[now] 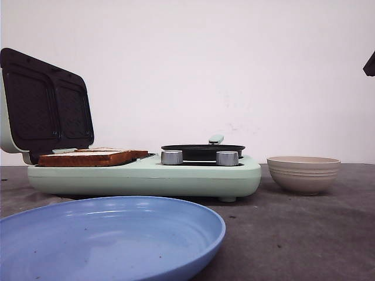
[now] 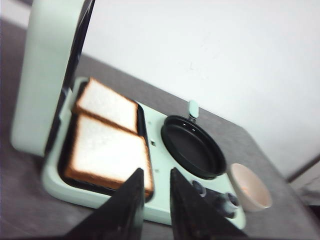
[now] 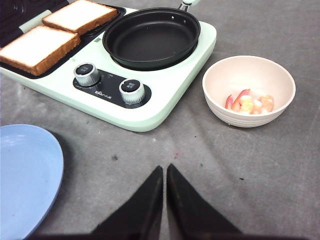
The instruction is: Make breakfast with bread and shrimp
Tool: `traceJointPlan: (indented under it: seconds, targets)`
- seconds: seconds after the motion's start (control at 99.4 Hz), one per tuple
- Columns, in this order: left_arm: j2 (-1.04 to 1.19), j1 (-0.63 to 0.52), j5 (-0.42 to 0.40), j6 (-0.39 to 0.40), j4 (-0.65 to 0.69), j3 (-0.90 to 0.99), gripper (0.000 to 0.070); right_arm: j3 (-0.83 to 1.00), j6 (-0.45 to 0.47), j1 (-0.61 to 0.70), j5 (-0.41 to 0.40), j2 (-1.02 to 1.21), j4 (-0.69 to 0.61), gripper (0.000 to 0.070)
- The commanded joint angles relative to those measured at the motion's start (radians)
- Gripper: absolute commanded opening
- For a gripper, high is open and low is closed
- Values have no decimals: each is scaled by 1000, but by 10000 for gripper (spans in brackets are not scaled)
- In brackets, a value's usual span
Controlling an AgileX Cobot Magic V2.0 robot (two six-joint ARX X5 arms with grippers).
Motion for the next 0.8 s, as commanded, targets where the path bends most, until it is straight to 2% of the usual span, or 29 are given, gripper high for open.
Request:
traceJointPlan:
  seconds: [0.0,0.111,0.272,0.392,0.503,0.543,0.614,0.664,0.795]
  targets:
    - [24,21,26,-112,52,17,5,0,2,5,0,2,10,3]
    - [89,73,59,-148,94,60,6,0,2,5,0,2,10,3]
    - [224,178,126,-148,93,180,5,0,-4,5,-2,2,10,3]
    - [359,278,210,-148,92,283,7,0,-5,5,-3,2,21,3]
    - [490,366,296,-151,90,382,45,0,-5,5,-5,2,32,3]
    - [533,393,318,-151,89,416,91,0,-5,5,-7,2,34,3]
    - [610,434,338,-156,83,480,221,0,-5,5,-11,2,39,3]
    - [653,454,349,-163,82,515,277,0,-5,5,-11,2,42,3]
    - [766,487,364,-163,82,610,285,0,-5,5,-12,3,50,3]
